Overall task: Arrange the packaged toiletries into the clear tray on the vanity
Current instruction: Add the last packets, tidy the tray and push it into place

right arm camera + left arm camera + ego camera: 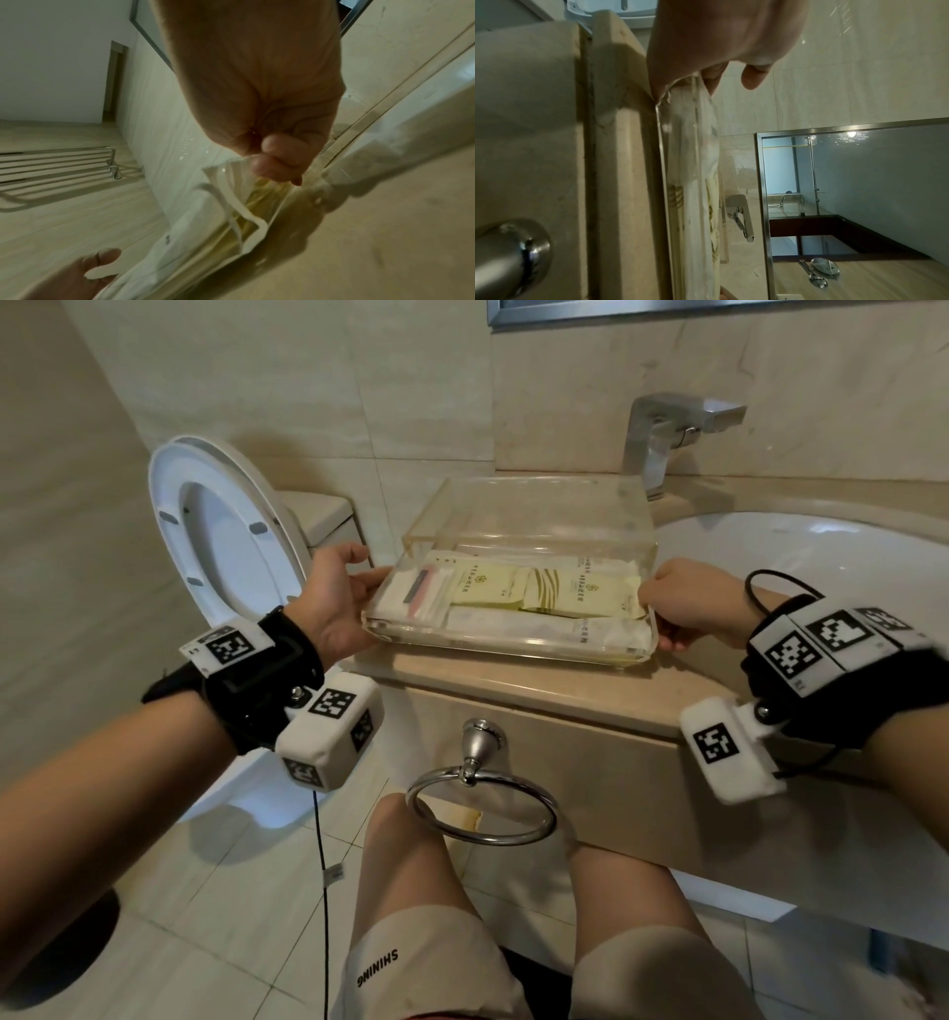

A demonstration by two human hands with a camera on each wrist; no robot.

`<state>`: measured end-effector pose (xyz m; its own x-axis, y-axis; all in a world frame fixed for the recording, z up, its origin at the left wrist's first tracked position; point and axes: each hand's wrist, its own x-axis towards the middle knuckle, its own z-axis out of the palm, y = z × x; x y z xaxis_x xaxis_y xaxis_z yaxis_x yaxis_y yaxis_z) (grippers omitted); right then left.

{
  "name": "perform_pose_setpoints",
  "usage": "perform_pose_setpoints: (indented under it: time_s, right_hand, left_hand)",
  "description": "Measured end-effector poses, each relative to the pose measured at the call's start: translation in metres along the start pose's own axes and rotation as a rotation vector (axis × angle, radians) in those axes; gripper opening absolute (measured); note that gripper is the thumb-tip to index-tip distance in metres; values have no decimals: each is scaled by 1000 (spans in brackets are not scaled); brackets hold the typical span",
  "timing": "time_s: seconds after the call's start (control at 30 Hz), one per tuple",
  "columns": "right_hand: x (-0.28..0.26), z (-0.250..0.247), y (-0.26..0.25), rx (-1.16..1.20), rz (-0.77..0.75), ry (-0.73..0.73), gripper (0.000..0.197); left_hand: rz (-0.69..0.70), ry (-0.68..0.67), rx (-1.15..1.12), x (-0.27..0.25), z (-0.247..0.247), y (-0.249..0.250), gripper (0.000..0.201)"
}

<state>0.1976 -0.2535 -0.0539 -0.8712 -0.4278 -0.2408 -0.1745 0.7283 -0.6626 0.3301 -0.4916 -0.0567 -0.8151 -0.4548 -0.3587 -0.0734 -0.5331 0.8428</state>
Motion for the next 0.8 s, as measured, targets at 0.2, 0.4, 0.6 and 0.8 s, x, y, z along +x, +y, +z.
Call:
perform_pose_setpoints:
  time_s: [0.2, 0.4, 0.6, 0.8]
  right_hand:
    - [4, -5, -3, 0, 6, -7, 30]
    - [7, -8, -5, -16, 17, 6, 31]
    - [11, -11, -4, -50, 16, 11, 31]
    - [16, -18, -6, -55, 23, 8, 31]
  left_hand:
    - [-17, 2, 8, 3, 4, 2, 41]
    - [-28, 8, 10, 6, 9, 2, 39]
    - [-21, 4, 16, 10, 12, 0, 40]
    - [19, 4, 16, 13, 18, -6, 39]
